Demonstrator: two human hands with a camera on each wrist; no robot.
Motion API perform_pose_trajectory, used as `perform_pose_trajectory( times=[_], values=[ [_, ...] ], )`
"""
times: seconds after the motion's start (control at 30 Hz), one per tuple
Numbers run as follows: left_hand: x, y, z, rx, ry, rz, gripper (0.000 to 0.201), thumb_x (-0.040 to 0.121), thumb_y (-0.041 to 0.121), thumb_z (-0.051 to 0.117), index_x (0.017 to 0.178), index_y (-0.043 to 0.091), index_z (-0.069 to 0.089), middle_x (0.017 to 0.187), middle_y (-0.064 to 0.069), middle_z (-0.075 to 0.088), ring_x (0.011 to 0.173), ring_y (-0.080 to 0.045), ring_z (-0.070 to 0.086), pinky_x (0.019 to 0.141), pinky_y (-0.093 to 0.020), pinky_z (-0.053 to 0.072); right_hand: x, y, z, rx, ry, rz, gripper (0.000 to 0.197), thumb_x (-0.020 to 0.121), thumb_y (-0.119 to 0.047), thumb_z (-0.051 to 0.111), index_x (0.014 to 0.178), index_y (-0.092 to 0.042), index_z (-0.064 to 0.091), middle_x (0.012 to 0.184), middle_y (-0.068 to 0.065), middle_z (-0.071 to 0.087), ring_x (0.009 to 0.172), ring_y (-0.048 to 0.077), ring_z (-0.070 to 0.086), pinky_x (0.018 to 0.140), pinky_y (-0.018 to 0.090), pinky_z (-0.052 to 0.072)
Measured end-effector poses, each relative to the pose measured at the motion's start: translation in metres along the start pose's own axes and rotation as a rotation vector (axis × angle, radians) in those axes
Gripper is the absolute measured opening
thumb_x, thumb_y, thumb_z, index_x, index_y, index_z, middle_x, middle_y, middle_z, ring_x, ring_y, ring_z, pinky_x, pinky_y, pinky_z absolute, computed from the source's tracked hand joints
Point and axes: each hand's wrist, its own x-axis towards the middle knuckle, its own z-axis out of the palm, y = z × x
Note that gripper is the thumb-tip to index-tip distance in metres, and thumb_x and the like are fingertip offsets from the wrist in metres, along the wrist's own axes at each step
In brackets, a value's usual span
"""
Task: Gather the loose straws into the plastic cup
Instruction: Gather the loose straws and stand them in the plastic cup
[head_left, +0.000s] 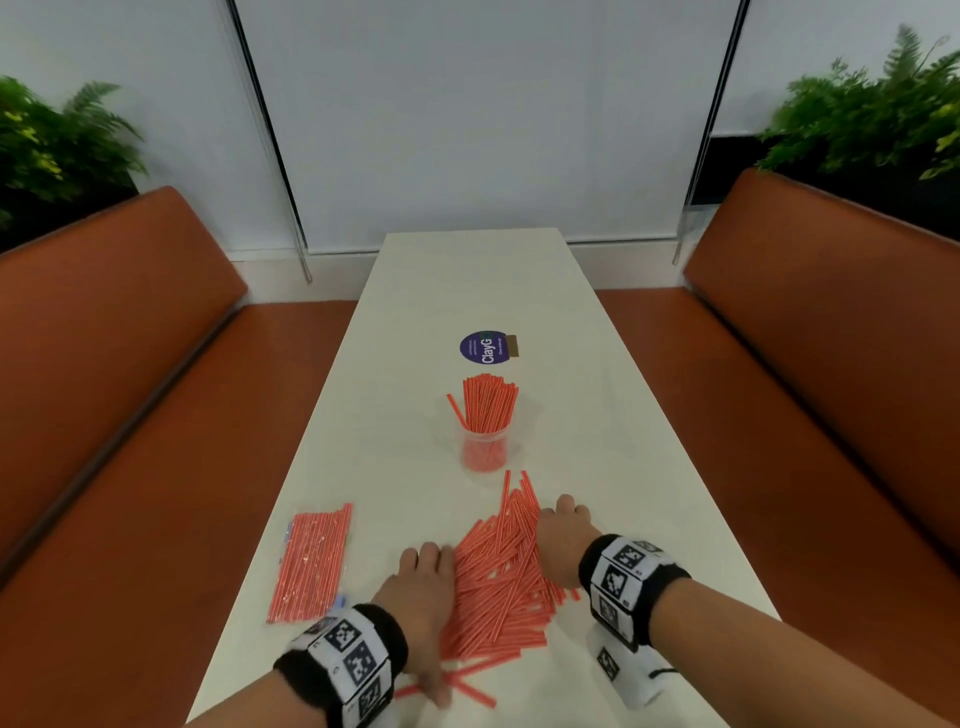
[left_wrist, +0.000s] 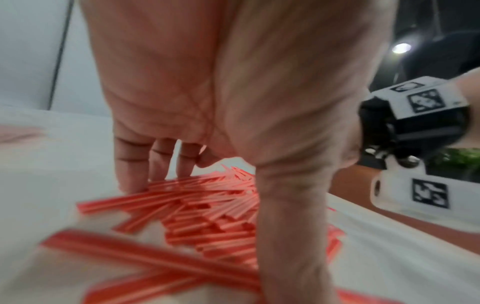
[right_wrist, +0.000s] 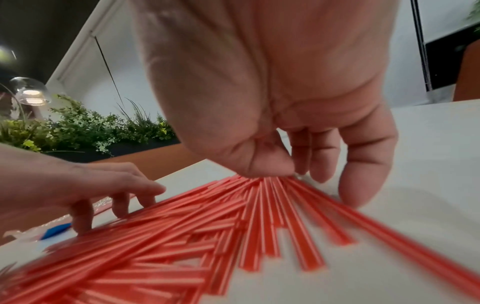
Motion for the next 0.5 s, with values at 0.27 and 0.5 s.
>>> perform_pose_trajectory(
  times=[0.27,0.5],
  values=[
    [0.019,-0.001,-0.003,-0.084,0.144,-0.023,0.096,0.062,0.059,0.076,0.136,0.013,0.035,0.129,-0.006,0.037,0.122,-0.024,0.036,0.102,-0.041,0.044,-0.007,-0.003,0.001,0.0,-0.018,0.038,0.03,0.092,-0.013,0.041,0.118,-0.002,0.051,0.125,0.014,0.051,0.114,0.033,0.04,0.095,0.04,0.038],
    [0.035,0.014,-0.008,-0.007,0.181,-0.054,0.09,0.062,0.065,0.07,0.129,0.011,0.041,0.126,-0.008,0.042,0.119,-0.027,0.041,0.103,-0.04,0.039,-0.01,-0.006,-0.011,0.251,0.017,0.13,0.045,0.1,-0.031,0.032,0.13,0.0,0.045,0.135,0.018,0.044,0.123,0.033,0.039,0.104,0.04,0.034]
  ],
)
